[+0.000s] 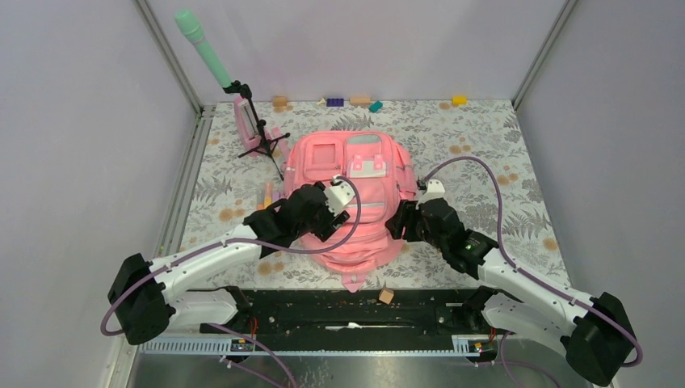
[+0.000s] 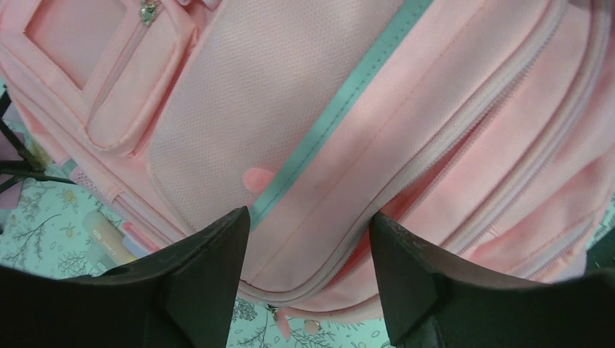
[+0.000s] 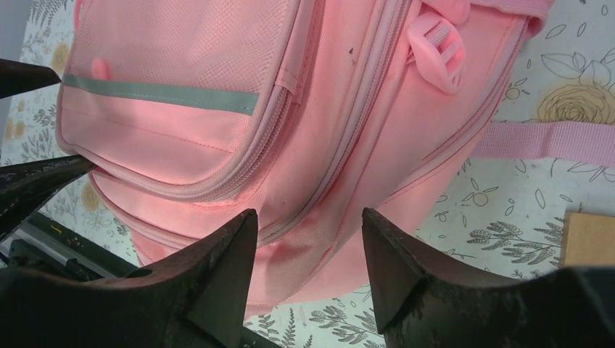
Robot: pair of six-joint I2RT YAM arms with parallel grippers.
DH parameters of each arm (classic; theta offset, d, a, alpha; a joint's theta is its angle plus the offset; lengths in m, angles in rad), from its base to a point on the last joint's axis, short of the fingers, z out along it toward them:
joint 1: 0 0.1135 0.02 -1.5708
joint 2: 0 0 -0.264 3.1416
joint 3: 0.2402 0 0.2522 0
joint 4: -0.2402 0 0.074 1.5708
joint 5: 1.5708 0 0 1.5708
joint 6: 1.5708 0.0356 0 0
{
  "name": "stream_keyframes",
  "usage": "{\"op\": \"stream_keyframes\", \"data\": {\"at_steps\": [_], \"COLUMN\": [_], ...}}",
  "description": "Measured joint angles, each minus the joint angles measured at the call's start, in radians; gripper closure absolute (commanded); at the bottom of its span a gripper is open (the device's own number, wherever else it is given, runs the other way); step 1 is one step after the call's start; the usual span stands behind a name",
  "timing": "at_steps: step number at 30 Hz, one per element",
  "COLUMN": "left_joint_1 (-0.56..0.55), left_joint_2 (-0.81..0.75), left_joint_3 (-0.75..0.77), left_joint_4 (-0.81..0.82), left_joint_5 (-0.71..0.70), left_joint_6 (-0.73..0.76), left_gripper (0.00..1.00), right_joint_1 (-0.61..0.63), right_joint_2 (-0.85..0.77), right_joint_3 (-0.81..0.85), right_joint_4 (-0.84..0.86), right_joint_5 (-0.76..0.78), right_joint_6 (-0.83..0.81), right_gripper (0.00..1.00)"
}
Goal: Pack the student bag
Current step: Unzip the student bag at the center of the board.
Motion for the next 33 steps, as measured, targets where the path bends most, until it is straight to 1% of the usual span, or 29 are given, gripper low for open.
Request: {"op": "stream_keyframes", "data": {"at_steps": [3, 4, 6, 9, 11, 14, 16, 19, 23, 26, 31, 33], "left_joint_1": [-0.002, -0.003, -0.009, -0.024, -0.035, -0.048, -0.048, -0.048, -0.045, -0.037, -0.030, -0.025], "left_joint_2": [0.013, 0.017, 0.026, 0.045, 0.050, 0.048, 0.035, -0.011, -0.074, -0.089, -0.088, -0.089], "left_joint_3": [0.000, 0.000, 0.000, 0.000, -0.006, -0.019, -0.036, -0.062, -0.073, -0.073, -0.071, -0.070], "left_joint_4": [0.027, 0.041, 0.066, 0.102, 0.132, 0.179, 0.206, 0.237, 0.259, 0.266, 0.259, 0.258], "left_joint_5": [-0.035, -0.047, -0.069, -0.090, -0.097, -0.112, -0.124, -0.133, -0.133, -0.119, -0.104, -0.099], "left_joint_6": [0.000, 0.000, 0.002, 0.005, 0.011, 0.024, 0.027, 0.031, 0.038, 0.042, 0.046, 0.046], "left_gripper": [0.32, 0.32, 0.38, 0.69, 0.86, 1.00, 1.00, 1.00, 1.00, 1.00, 1.00, 1.00], "right_joint_1": [0.000, 0.000, 0.000, 0.000, 0.000, 0.000, 0.000, 0.000, 0.000, 0.000, -0.001, -0.001], "right_joint_2": [0.000, 0.000, 0.000, 0.000, -0.001, -0.032, -0.073, -0.141, -0.179, -0.150, -0.029, 0.026], "right_joint_3": [-0.025, -0.034, -0.058, -0.075, -0.084, -0.109, -0.126, -0.133, -0.122, -0.087, 0.025, 0.074], "right_joint_4": [0.031, 0.038, 0.063, 0.087, 0.105, 0.134, 0.145, 0.171, 0.224, 0.261, 0.312, 0.319], "right_joint_5": [0.000, 0.000, 0.000, 0.001, 0.002, 0.003, 0.000, -0.014, -0.071, -0.137, -0.219, -0.253], "right_joint_6": [0.038, 0.050, 0.080, 0.117, 0.137, 0.140, 0.113, 0.010, -0.204, -0.369, -0.609, -0.685], "right_gripper": [0.39, 0.37, 0.35, 0.35, 0.34, 0.34, 0.33, 0.31, 0.29, 0.28, 0.28, 0.30]}}
